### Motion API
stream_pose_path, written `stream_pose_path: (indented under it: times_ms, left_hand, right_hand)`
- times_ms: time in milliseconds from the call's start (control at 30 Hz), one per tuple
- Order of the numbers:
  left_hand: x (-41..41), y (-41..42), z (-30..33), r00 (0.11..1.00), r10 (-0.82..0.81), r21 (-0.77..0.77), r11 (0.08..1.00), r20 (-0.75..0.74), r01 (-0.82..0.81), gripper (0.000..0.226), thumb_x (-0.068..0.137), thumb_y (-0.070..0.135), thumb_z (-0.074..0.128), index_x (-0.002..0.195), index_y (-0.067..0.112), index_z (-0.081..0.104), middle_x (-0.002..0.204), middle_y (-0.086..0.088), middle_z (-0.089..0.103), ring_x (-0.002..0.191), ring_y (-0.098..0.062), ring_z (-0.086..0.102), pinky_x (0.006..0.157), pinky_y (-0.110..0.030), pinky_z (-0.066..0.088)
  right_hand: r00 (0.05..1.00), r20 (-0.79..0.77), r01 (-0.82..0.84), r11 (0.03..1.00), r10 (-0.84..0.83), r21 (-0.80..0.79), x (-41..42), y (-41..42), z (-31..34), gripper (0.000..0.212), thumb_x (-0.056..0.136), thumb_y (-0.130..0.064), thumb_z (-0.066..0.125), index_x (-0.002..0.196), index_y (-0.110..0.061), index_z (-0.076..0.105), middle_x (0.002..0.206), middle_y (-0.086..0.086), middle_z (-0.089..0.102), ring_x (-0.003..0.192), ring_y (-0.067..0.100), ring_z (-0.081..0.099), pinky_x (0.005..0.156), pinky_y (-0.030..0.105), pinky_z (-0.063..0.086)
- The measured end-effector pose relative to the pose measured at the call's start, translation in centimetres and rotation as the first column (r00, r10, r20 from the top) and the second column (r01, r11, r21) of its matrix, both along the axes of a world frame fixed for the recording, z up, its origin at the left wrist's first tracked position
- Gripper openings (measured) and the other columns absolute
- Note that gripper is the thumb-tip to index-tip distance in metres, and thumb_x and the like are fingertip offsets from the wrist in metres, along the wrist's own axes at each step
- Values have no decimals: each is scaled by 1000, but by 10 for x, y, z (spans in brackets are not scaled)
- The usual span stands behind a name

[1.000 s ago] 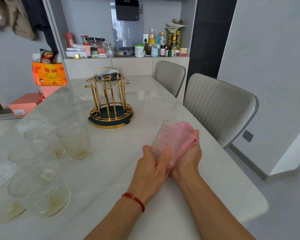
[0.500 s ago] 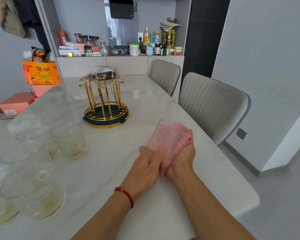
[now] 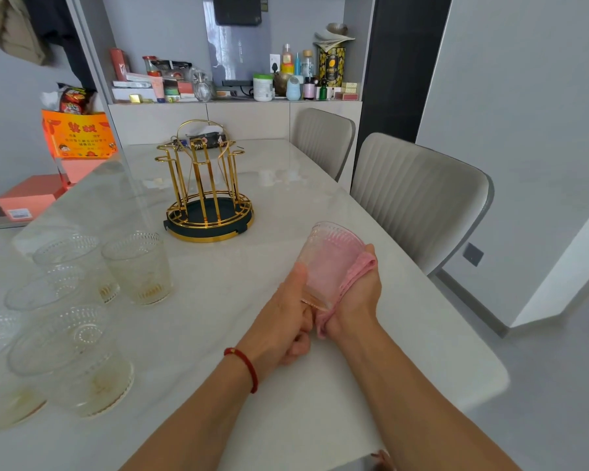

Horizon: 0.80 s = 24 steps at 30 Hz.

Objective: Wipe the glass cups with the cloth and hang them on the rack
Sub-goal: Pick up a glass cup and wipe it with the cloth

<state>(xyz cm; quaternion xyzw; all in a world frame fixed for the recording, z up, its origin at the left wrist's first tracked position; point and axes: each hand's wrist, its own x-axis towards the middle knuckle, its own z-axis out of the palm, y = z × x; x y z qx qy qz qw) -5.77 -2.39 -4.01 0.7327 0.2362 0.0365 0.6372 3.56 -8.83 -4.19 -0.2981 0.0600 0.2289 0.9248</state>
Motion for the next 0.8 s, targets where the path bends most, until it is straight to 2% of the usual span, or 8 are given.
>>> stream_pose_path:
  times_ms: [67,167,300,400,533,667,733,800]
  left_hand:
    - [1,2,4,997,-44,-112,993,-64,37,80,86,88,10,68,15,37,54,0,27,36,-13,27,39,-17,17]
    - [1,-4,0,999,7,-45,999,-43,-9,80,89,84,5,66,14,38,49,-4,35,33,-12,31,38,-15,21]
    - [0,-9,-11,991,47,111,992,126,-61,76,86,82,17,97,11,39,56,-1,48,36,-9,41,39,-20,31]
    - [2,0,-3,998,63,-57,996,10,-62,76,92,81,11,67,14,37,54,-3,32,33,-14,30,40,-18,20]
    - [5,4,0,997,-14,-163,987,-70,2,85,89,85,4,64,13,41,52,-5,34,32,-15,32,38,-17,19]
    - [8,-6,-11,998,42,-14,999,36,-41,98,82,91,10,97,3,49,49,0,42,33,-12,37,38,-18,27]
    - [9,-4,-12,998,34,31,999,59,-36,96,80,93,10,82,7,51,50,1,38,35,-13,35,40,-19,27]
    - [9,5,-5,998,-21,-112,994,-57,15,88,84,90,7,69,13,46,56,-1,32,36,-15,29,40,-17,20]
  right_hand:
    - [1000,-4,-14,1000,14,0,2,0,0,53,99,-61,42,101,-17,70,86,8,71,77,26,67,70,34,57]
    - [1000,17,14,1000,-14,-14,1,4,0,54,99,-61,42,103,-17,72,86,7,74,77,26,69,69,34,57]
    - [998,29,50,999,-50,5,1,4,-3,53,99,-59,42,95,-18,74,85,7,74,76,26,69,75,37,55]
    - [999,33,12,1000,-13,28,2,2,-2,51,99,-60,41,105,-18,69,88,7,70,79,26,66,74,36,54]
    - [999,46,7,1000,-7,-10,3,5,-2,54,99,-61,41,106,-17,70,88,7,72,80,27,66,76,37,54]
    - [996,49,81,997,-81,-9,5,7,-6,61,91,-66,49,110,-14,74,105,12,71,94,32,67,94,50,53]
    - [997,34,75,997,-75,-5,5,4,-6,56,94,-63,46,103,-15,73,99,11,71,87,30,68,86,45,56]
    - [998,31,46,999,-47,11,5,2,-4,52,98,-60,42,103,-17,71,93,10,71,84,28,66,80,38,55]
